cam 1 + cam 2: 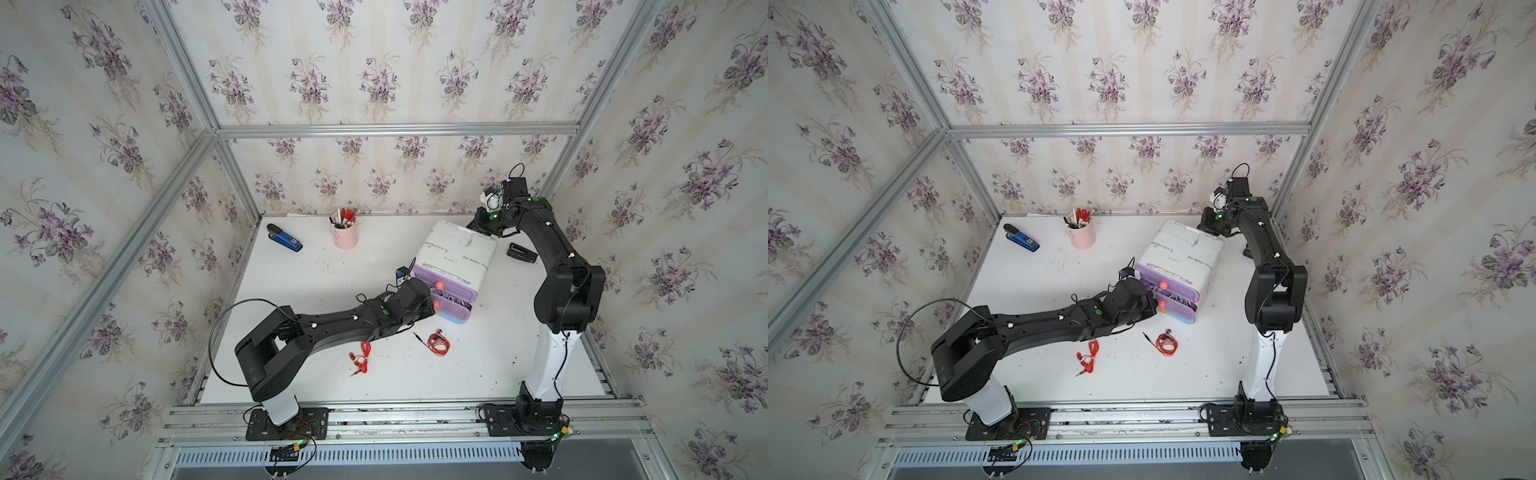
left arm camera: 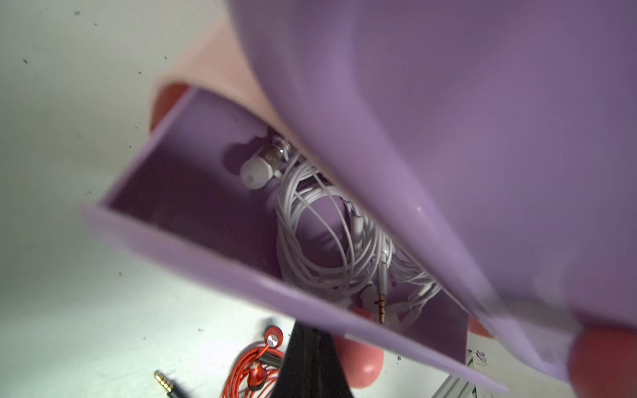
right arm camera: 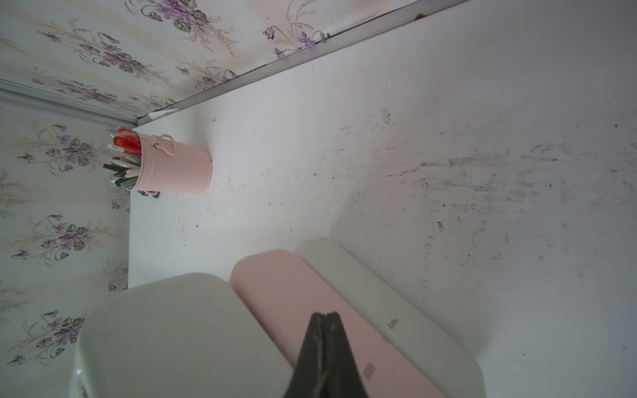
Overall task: Place the wired earphones into the drawer by color
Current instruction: Close the drawer in the storage box.
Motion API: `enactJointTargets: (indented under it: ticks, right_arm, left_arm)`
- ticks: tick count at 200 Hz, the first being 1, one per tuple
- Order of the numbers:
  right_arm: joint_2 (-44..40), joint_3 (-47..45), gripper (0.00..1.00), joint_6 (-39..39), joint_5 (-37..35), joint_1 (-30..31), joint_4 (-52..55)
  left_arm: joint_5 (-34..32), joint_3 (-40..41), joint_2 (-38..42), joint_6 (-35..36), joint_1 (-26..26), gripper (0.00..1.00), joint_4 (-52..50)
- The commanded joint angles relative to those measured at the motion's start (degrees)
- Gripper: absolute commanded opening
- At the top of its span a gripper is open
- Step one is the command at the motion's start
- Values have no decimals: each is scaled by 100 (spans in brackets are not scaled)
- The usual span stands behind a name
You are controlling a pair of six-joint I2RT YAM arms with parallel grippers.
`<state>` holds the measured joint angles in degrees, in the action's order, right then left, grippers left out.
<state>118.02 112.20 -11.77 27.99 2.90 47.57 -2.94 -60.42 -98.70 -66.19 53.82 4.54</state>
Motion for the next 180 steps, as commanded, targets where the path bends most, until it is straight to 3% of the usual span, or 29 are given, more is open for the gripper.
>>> enactJointTargets:
  ticks: [1, 64, 91, 123, 148, 180]
  right_arm:
    - [-16, -30, 0, 105, 57, 24, 255]
    - [-50, -148, 0, 135, 97, 18, 204]
    - [-107, -125, 0, 149, 88, 18, 175]
    - [-143, -103, 1, 122, 139, 18, 169]
    - [-220, -96, 9, 120, 9, 5, 126]
    - [-335, 215, 27, 43, -196, -51, 17]
  left_arm:
    - [-22, -84, -128, 1, -30, 0, 627]
    - [-84, 108, -104, -308, -74, 3, 1338]
    - [-145, 474, -19, -577, -74, 12, 1932]
    - [-154, 483, -124, -598, -82, 21, 1945]
    - [-170, 631, -3, -571, -83, 25, 1873]
    - [-157, 953, 330, -526, -82, 28, 1589]
